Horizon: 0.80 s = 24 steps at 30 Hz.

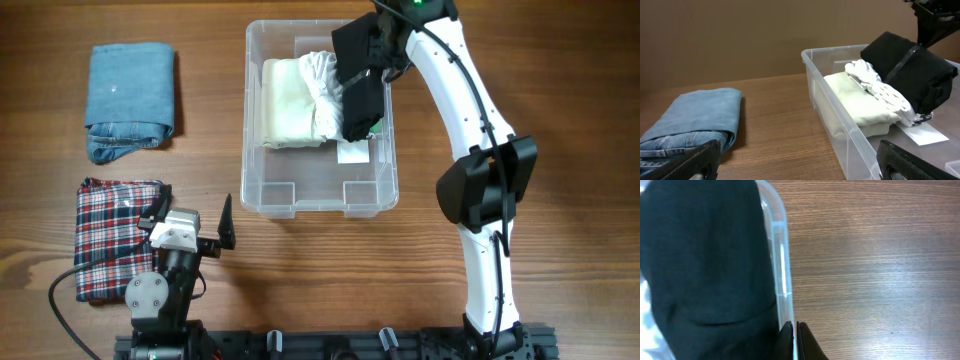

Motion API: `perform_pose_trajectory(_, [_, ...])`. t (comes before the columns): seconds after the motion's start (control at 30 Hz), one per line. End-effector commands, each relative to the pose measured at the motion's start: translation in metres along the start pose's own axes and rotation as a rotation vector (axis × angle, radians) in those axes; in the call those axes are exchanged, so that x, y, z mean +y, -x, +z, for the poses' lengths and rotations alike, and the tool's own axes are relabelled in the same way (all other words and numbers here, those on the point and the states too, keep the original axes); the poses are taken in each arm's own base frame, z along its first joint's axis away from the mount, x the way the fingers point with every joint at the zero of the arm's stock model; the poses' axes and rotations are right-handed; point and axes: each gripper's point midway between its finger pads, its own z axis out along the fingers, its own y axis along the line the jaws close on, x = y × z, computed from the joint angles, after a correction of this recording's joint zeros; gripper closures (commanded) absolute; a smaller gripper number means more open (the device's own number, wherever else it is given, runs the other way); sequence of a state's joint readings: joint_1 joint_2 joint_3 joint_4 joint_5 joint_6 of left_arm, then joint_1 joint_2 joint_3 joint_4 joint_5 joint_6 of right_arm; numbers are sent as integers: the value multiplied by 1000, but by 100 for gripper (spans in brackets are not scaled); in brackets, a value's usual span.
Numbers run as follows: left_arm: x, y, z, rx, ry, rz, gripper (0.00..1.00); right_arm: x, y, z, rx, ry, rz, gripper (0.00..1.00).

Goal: Pack container
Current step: 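Bring the right gripper back down onto the black bundle, then press and push the black bundle into place with the right gripper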

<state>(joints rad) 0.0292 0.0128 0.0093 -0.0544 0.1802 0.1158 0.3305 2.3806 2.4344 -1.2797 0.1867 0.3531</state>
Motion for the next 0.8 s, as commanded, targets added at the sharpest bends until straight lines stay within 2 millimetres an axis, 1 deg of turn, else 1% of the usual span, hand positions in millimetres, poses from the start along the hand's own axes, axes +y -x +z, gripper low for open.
perform_pose_trajectory(0.0, [3, -1, 0, 1, 14, 11, 0, 12, -7, 9, 30, 41, -22, 96])
perform_pose_trajectory(0.2, [3, -1, 0, 1, 14, 11, 0, 34, -13, 8, 37, 90, -48, 96])
perform_pose_trajectory(0.27, [3, -1, 0, 1, 14, 11, 0, 38, -14, 9, 38, 91, -55, 96])
perform_pose_trajectory(0.37, [3, -1, 0, 1, 14, 11, 0, 51, -20, 11, 52, 121, -72, 96])
perform_pose_trajectory(0.53, [3, -1, 0, 1, 14, 11, 0, 85, -25, 4, 65, 258, -86, 96])
perform_pose_trajectory(0.67, [3, -1, 0, 1, 14, 11, 0, 106, -34, -2, 80, 310, -106, 96])
perform_pose_trajectory(0.77, [3, -1, 0, 0, 15, 11, 0, 128, -43, -8, 78, 331, -129, 96])
